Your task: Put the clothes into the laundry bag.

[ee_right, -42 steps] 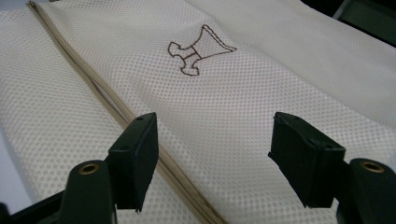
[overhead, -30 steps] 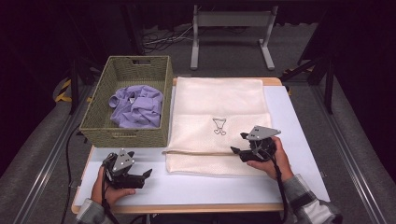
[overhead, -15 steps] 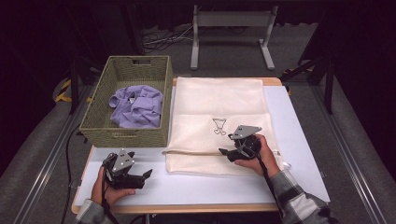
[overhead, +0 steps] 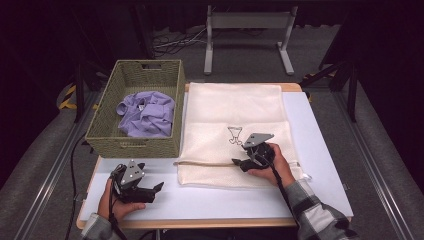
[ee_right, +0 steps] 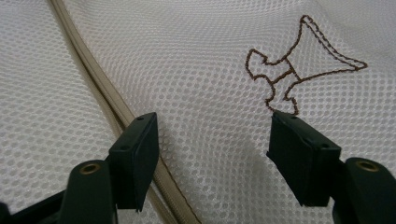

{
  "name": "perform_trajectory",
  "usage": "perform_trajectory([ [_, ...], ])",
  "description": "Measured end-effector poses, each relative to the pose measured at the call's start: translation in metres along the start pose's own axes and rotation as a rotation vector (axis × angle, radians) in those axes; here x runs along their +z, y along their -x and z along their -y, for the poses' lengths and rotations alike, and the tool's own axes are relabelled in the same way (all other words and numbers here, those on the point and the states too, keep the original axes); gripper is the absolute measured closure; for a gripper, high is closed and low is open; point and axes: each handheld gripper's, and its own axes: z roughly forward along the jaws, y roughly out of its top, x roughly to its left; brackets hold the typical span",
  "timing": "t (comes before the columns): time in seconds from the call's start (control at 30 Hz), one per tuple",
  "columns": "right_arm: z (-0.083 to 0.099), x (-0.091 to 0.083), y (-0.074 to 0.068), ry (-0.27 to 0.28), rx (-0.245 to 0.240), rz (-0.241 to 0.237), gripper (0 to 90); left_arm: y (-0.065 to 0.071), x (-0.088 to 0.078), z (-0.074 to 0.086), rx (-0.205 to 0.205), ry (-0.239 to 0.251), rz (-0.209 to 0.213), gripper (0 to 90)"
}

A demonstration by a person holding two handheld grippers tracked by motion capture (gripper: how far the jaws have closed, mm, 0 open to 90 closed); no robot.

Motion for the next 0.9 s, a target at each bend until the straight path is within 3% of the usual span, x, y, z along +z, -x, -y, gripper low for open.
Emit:
perform_trajectory([
  [0.13, -0.0005, 0.0005, -0.0011, 0.000, -0.008, -0.020, 33.8, 0.0009, 0.0007, -0.0001, 0.001, -0.003, 0.000, 8.5],
  [0.43, 0.0000, 0.0072, 0.0031, -0.028, 0.014, 0.001, 38.6, 0.0014, 0.0022, -0.0004, 0.008, -0.012, 0.002, 8.5],
  [0.63, -0.0026, 0.0082, 0.0016, -0.024, 0.006, 0.060, 41.5, 0.0015, 0.0031, -0.0001, 0.003, -0.013, 0.002, 8.5],
  [0.73, -0.0022, 0.0073, 0.0017, -0.019, 0.010, 0.044, 44.1, 0.0014, 0.0030, -0.0003, 0.009, -0.014, 0.003, 8.5],
  [0.9, -0.0016, 0.0058, 0.0018, -0.015, 0.016, -0.003, 40.5, 0.0017, 0.0031, -0.0005, 0.009, -0.014, 0.004, 8.5],
])
